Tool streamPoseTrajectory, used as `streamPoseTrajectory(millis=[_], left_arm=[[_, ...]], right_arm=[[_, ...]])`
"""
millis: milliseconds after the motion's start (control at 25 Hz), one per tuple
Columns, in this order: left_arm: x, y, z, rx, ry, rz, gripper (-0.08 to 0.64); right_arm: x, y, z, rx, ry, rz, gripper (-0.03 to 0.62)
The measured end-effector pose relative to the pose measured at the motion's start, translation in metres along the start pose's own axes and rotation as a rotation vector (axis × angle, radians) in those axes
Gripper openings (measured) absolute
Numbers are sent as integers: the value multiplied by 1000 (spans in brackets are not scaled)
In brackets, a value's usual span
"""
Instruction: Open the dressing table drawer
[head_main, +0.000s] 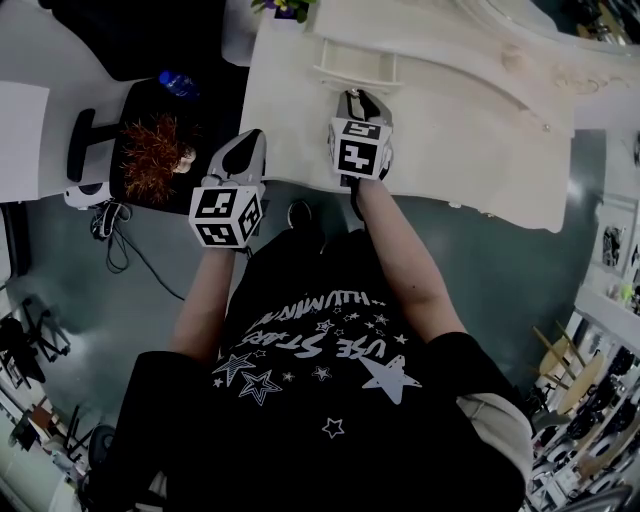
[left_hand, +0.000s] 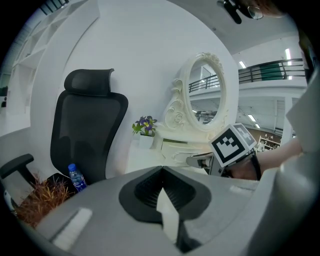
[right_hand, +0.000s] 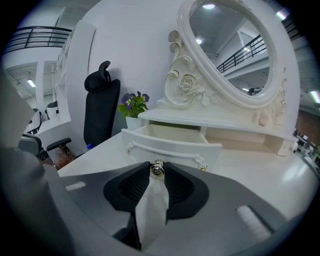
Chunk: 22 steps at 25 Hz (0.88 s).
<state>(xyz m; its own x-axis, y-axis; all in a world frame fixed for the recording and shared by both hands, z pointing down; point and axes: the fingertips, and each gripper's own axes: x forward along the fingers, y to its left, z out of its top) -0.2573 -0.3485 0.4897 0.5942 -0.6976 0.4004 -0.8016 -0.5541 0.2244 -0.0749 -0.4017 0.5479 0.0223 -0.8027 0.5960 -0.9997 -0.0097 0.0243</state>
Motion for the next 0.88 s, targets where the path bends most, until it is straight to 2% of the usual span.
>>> streamPoseTrajectory(millis=[80, 240, 640, 720, 880], left_arm=[[-1, 0, -1, -4, 0, 4, 2], [-2, 0, 2, -15, -13, 24, 2], [-17, -17, 19, -40, -76, 116, 2], [-24, -24, 18, -49, -87, 153, 2], [-41, -43, 14, -66, -108, 235, 2]], right_arm=[[-2, 1, 2, -8, -5, 2, 131], [-6, -3, 7, -22, -17, 12, 187], [-40, -21, 30, -69, -69, 88, 184], [-47, -25, 34, -76, -86, 117, 163], [-62, -33, 39, -101, -112, 186, 36]])
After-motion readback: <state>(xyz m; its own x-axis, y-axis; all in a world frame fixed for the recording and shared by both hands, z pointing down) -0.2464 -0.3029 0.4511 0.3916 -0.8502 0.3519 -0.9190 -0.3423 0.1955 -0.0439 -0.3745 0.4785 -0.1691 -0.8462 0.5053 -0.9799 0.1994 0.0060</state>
